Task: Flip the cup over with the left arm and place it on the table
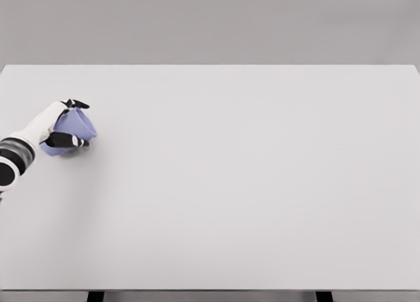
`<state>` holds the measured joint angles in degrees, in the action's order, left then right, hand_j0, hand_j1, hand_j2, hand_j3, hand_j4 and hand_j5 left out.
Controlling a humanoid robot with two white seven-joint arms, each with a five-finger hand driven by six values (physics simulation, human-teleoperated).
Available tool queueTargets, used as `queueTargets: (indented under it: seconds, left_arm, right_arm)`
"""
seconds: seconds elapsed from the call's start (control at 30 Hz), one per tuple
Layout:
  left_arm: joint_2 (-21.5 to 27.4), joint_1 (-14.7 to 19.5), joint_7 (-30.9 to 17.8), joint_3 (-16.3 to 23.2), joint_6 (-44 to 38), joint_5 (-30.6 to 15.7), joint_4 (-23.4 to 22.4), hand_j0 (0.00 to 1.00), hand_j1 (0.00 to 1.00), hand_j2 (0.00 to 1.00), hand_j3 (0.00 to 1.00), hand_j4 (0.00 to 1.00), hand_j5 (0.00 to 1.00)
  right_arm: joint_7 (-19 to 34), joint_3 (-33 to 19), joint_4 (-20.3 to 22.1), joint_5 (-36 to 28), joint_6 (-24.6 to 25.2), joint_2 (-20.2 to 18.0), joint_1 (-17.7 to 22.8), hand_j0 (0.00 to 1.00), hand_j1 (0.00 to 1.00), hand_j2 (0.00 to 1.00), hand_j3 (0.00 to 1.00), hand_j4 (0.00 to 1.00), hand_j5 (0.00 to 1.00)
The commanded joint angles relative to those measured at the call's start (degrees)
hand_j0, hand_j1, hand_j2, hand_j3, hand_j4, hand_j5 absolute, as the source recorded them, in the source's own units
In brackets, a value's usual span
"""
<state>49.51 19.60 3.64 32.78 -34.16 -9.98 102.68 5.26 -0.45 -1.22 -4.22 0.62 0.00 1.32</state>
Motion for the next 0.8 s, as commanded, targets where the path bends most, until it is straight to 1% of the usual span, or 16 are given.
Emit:
queueTargets:
  seconds: [0.0,0.13,0.17,0.3,0.43,0.53,0.63,0.7,0.77]
  left_arm:
    - [0.1,0.0,0.0,-1.0,0.2,-1.0,0.1,0.74,0.74,0.74,0.74,0.74,0.74]
    - [0.1,0.1,0.0,-2.1,1.6,-2.7,0.1,0.75,0.75,0.75,0.75,0.75,0.75]
    - [0.1,0.2,0.0,-2.9,1.9,-3.7,0.1,0.75,0.75,0.75,0.75,0.75,0.75]
    - [0.1,-0.1,0.0,-4.6,4.4,-5.6,0.3,0.75,0.75,0.75,0.75,0.75,0.75]
    - [0.0,-0.3,0.0,-5.4,6.1,-7.8,0.3,0.76,0.76,0.76,0.76,0.76,0.76]
    - [-1.2,-0.4,0.0,-5.9,7.4,-8.3,0.3,0.76,0.76,0.76,0.76,0.76,0.76]
    - [-1.4,-0.8,0.0,-6.8,7.7,-9.1,0.3,0.76,0.76,0.76,0.76,0.76,0.76]
    - [-1.5,-1.0,0.0,-7.0,9.4,-9.3,0.2,0.76,0.76,0.76,0.76,0.76,0.76]
    - [-2.0,-1.0,0.0,-7.2,9.4,-9.5,0.2,0.76,0.76,0.76,0.76,0.76,0.76]
  right_arm:
    - [0.0,0.0,0.0,0.0,0.0,0.0,0.0,1.00,1.00,1.00,1.00,1.00,1.00]
    - [0.0,0.0,0.0,0.0,0.0,0.0,0.0,1.00,1.00,1.00,1.00,1.00,1.00]
    - [0.0,0.0,0.0,0.0,0.0,0.0,0.0,1.00,1.00,1.00,1.00,1.00,1.00]
    - [0.0,0.0,0.0,0.0,0.0,0.0,0.0,1.00,1.00,1.00,1.00,1.00,1.00]
    - [0.0,0.0,0.0,0.0,0.0,0.0,0.0,1.00,1.00,1.00,1.00,1.00,1.00]
    - [0.0,0.0,0.0,0.0,0.0,0.0,0.0,1.00,1.00,1.00,1.00,1.00,1.00]
    - [0.0,0.0,0.0,0.0,0.0,0.0,0.0,1.00,1.00,1.00,1.00,1.00,1.00]
    - [0.0,0.0,0.0,0.0,0.0,0.0,0.0,1.00,1.00,1.00,1.00,1.00,1.00]
    - [0.0,0.0,0.0,0.0,0.0,0.0,0.0,1.00,1.00,1.00,1.00,1.00,1.00]
